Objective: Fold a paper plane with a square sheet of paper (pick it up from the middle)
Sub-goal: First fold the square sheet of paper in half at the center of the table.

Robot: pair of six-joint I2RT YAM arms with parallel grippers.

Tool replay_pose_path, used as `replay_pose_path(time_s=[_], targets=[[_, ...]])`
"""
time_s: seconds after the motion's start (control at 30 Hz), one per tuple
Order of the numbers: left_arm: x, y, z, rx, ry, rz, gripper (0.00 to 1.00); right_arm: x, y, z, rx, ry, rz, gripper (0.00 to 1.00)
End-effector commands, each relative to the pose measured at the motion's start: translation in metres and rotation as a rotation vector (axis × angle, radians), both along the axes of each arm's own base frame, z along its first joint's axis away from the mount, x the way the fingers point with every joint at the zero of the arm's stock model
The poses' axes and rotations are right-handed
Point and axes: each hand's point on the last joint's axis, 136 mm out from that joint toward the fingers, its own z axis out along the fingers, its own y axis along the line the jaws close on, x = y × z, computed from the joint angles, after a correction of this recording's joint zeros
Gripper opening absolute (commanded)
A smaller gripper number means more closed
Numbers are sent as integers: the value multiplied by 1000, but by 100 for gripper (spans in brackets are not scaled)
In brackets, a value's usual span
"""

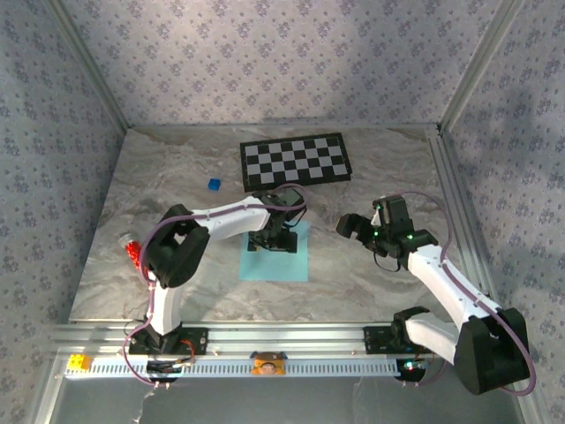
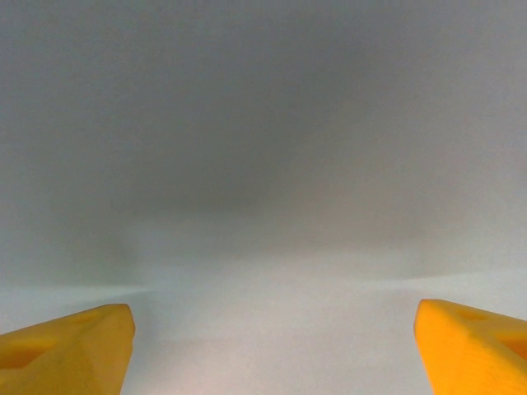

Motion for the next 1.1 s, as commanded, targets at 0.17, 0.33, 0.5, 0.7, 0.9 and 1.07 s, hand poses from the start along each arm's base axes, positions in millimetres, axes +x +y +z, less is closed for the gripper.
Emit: replay_pose_path(time_s=[0.17,0.33,0.5,0.7,0.9,1.07], targets=[[7,-9,-5,17,-7,3,88,-15,4,-11,22,77,30,98],[8,-9,-4,6,-19,13,89,-25,5,-10,15,119,60,98],[8,-10,-3,-3,-23,5,89,-36,3,-12,7,154,60,98],[7,-10,-2,-6,-25,0,89,-43,-5,-14,-14,141,38,99],[8,-14,-2,-15,-24,-12,89,-40,-5,-12,-5,131,20,99],[8,-14,0,-19,-29,-11,89,-38,2,-9,35,123,29,99]])
